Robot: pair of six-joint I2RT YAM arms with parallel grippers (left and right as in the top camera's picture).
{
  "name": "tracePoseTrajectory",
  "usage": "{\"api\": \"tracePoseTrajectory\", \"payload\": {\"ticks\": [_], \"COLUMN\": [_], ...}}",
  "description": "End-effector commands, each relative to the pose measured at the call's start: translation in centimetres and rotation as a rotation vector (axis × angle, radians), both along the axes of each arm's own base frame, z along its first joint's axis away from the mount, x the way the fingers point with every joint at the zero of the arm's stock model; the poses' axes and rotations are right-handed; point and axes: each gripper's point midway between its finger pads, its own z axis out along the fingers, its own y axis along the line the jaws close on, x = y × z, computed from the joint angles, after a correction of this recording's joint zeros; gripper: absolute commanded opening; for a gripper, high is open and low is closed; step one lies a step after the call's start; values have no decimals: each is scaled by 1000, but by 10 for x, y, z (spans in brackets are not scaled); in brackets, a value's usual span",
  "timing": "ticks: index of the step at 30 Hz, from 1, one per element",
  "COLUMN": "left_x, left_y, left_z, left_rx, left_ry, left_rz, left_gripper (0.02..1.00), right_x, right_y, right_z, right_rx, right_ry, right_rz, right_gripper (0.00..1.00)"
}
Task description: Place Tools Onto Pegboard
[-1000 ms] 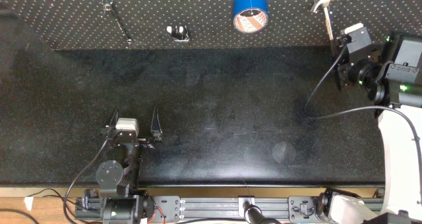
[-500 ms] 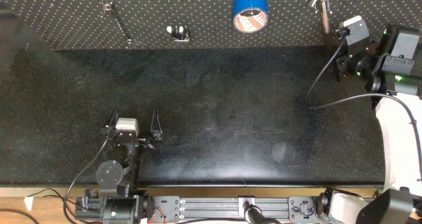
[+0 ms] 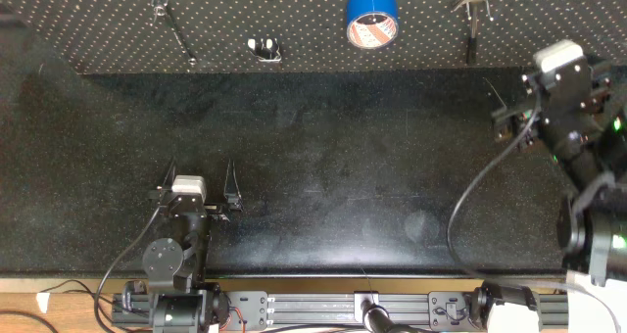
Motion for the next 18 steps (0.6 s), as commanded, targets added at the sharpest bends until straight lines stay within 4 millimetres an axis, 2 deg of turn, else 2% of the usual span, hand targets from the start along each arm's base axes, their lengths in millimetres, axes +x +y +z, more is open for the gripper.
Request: {"api": "tracePoseTrajectory", "payload": {"ticks": [1,3,5,7,10,14,18], "left_x": [0,0,0,0,0,0,0], "left_y": [0,0,0,0,0,0,0], "left_z": [-1,-1,-1,-1,-1,-1,-1], "left_rx": [5,5,5,5,5,5,5], "left_ry": [1,1,1,1,1,1,1], "left_rz": [-1,-1,-1,-1,-1,-1,-1], "left_gripper": [996,996,996,996,996,996,996], "right_x": [-43,-48,-58,-67,-72,-70,-71], "right_y": [13,15,16,20,16,13,9], "right_z": [3,-4,-25,-45,-64,-84,-112], "right_rx": [44,95,168,170,254,262,266], "right_ry": [-64,-163,-272,-344,-374,-420,-490], "right_rz": [-10,-17,-20,-9,-81,-115,-132], "right_gripper": [996,996,996,996,993,991,993]}}
